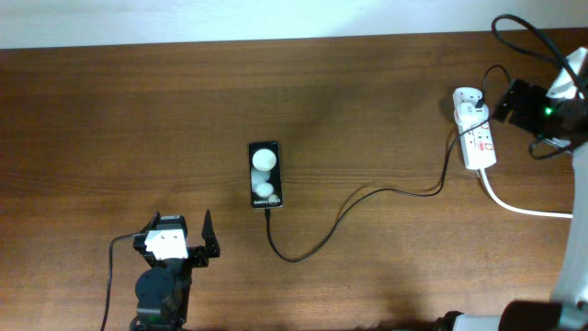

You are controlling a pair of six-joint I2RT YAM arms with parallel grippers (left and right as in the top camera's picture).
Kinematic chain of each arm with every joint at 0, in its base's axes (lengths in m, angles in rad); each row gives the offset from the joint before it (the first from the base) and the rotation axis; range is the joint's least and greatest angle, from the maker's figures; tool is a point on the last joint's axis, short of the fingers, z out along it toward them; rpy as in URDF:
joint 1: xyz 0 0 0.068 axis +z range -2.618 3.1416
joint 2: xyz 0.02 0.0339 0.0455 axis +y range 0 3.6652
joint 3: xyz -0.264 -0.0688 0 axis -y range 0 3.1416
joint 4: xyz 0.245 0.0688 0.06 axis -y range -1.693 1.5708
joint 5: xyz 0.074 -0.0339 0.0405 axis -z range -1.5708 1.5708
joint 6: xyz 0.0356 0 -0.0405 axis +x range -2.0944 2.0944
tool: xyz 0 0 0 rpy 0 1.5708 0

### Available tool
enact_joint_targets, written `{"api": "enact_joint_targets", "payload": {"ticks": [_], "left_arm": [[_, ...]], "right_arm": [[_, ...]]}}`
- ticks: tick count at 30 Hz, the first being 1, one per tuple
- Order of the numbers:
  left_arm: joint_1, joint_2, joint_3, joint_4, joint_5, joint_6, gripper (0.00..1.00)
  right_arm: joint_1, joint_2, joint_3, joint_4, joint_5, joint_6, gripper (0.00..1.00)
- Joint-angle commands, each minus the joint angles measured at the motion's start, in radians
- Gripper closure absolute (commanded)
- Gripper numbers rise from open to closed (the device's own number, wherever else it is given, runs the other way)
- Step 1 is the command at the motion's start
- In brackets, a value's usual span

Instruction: Plug charger to phone and switch on socket

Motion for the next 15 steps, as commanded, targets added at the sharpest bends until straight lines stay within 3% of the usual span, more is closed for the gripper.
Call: {"api": "enact_joint_targets", "payload": {"ticks": [1, 4, 9, 12, 14, 15], "left_arm": [[-0.004, 0.002, -0.001, -0.007, 0.007, 0.023, 0.01], [-0.004, 0.002, -0.001, -0.007, 0.007, 0.023, 0.01], [-0.004, 0.002, -0.001, -0.007, 0.008, 0.023, 0.01], [-0.004, 0.002, -0.001, -0.007, 0.008, 0.023, 0.01], [-0.004, 0.002, -0.001, -0.007, 0.007, 0.023, 0.01], [-0.004, 0.002, -0.001, -0.007, 0.007, 0.023, 0.01]], "right_arm": [[0.002, -0.095, 0.009, -0.004, 0.097, -0.003, 0.01], [0.035, -0.124, 0.009, -0.004, 0.166, -0.003, 0.01], [0.223, -0.123, -0.102, 0.023, 0.242, -0.072, 0.01], [0.321, -0.123, -0.307, 0.278, 0.205, -0.151, 0.01], [0.381, -0.123, -0.498, 0.562, 0.038, -0.231, 0.01], [0.396, -0.123, -0.552, 0.626, 0.018, -0.231, 0.01]]}}
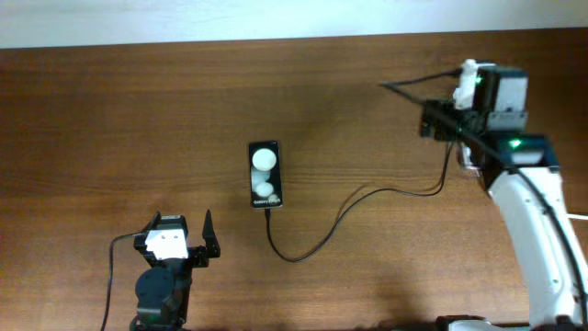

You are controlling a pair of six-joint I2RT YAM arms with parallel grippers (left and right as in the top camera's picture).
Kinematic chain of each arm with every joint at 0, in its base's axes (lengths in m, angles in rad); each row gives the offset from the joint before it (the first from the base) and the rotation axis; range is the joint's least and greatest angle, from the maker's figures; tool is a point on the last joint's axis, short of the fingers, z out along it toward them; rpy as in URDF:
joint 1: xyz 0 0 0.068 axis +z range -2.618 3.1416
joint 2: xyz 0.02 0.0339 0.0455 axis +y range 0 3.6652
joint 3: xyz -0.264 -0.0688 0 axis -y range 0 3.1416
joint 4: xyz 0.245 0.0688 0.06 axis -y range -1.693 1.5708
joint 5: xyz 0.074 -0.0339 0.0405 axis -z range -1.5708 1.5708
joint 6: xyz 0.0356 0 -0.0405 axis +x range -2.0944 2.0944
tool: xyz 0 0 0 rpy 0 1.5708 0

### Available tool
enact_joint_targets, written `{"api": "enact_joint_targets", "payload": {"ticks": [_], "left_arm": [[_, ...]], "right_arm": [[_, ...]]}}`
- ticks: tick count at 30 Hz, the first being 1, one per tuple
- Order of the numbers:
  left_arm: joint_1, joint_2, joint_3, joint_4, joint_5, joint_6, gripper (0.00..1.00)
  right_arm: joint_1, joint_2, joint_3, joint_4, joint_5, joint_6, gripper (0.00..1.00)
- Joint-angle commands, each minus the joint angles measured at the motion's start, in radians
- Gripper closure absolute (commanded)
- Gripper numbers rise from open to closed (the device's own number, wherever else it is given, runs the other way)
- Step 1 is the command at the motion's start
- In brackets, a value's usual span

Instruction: Plug charger to phone and switch on socket

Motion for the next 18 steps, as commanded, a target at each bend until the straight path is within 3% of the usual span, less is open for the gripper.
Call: {"api": "enact_joint_targets", "payload": {"ticks": [1, 10, 18], "left_arm": [[-0.004, -0.001, -0.001, -0.006, 0.003, 0.019, 0.01], [-0.004, -0.001, -0.001, -0.006, 0.003, 0.019, 0.01], [-0.004, -0.001, -0.001, -0.006, 0.003, 0.019, 0.01]], "right_arm": [[0.059, -0.005, -0.17, 0.142, -0.119, -0.06, 0.02], [0.084, -0.253, -0.824, 0.536, -0.11, -0.06, 0.01], [0.084, -0.702, -1.107, 0.517, -0.137, -0.059, 0.01]]}}
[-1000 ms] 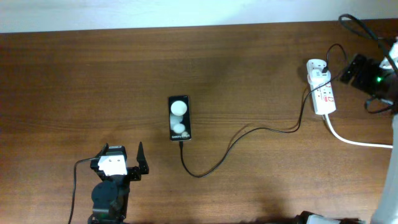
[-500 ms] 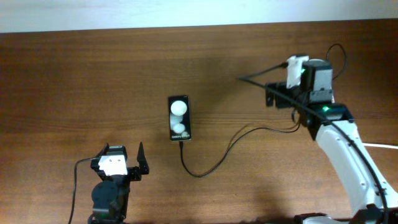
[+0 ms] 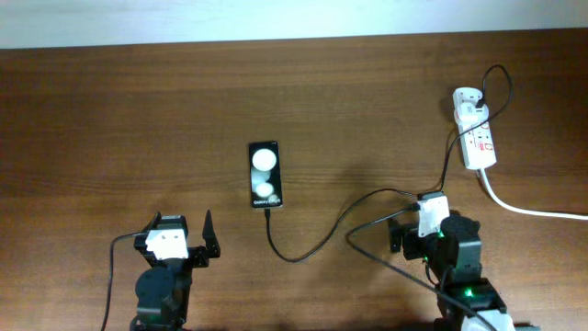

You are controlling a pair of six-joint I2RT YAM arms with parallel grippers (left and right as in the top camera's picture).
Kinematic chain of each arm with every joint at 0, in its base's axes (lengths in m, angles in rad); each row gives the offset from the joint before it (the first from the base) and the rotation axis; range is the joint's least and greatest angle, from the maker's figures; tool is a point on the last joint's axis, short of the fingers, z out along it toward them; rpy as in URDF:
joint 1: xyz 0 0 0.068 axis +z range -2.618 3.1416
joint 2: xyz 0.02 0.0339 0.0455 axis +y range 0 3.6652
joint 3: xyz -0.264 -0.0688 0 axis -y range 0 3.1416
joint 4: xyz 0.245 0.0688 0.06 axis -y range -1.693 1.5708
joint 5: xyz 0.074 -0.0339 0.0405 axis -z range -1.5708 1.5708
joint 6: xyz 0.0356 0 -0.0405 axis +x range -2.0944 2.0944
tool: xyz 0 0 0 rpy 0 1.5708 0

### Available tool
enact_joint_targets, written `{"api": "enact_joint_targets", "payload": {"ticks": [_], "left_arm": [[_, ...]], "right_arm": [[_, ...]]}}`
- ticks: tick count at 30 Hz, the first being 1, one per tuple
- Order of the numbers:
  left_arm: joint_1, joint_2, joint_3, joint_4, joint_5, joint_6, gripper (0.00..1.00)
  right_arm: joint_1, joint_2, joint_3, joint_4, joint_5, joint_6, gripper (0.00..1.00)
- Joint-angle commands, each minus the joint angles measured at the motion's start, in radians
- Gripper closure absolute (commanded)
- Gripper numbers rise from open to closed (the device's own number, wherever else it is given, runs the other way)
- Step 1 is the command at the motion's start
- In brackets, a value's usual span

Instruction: Plug charger to phone and switch on socket

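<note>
A black phone [image 3: 265,175] lies face up in the middle of the table. A black cable [image 3: 317,241] is plugged into its near end and runs right to a white charger [image 3: 469,99] sitting in the white power strip [image 3: 479,145]. How the strip's switch stands is too small to tell. My right gripper [image 3: 409,225] hovers at the near side, over the cable's right stretch and well short of the strip; its fingers are not clear. At the near left my left gripper [image 3: 181,224] is open and holds nothing.
The strip's white lead [image 3: 528,210] trails off to the right edge. A thin black wire [image 3: 390,262] loops from my right arm across the near table. The pale wall edge [image 3: 276,18] runs along the far side.
My right arm was stretched over the power strip at the far right. It is now drawn back to the near edge, and the strip and charger are uncovered. The left arm, phone and cable stayed put.
First my right gripper was just right of the power strip, level with the charger. Then the arm lay across the strip with the gripper at its left side. Now it sits near the front edge, away from the strip. The phone stayed plugged in throughout.
</note>
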Motion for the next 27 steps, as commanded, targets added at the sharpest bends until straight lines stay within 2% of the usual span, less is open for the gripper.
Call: {"api": "enact_joint_targets", "payload": {"ticks": [1, 4, 8, 13, 27], "left_arm": [[-0.004, -0.005, -0.001, -0.005, 0.002, 0.019, 0.01], [-0.004, -0.005, -0.001, -0.005, 0.003, 0.019, 0.01], [-0.004, -0.005, -0.001, -0.005, 0.002, 0.019, 0.01], [-0.004, -0.005, -0.001, -0.005, 0.002, 0.019, 0.01], [-0.004, -0.005, -0.001, -0.005, 0.003, 0.019, 0.01]], "right_arm": [[0.006, -0.135, -0.031, -0.06, -0.021, 0.002, 0.01], [0.007, -0.31, -0.049, -0.148, -0.021, 0.002, 0.01], [0.008, -0.573, -0.103, -0.129, -0.019, 0.008, 0.01], [0.008, -0.776, -0.103, -0.129, -0.012, 0.008, 0.01], [0.007, -0.79, -0.103, -0.129, -0.013, 0.004, 0.01]]}}
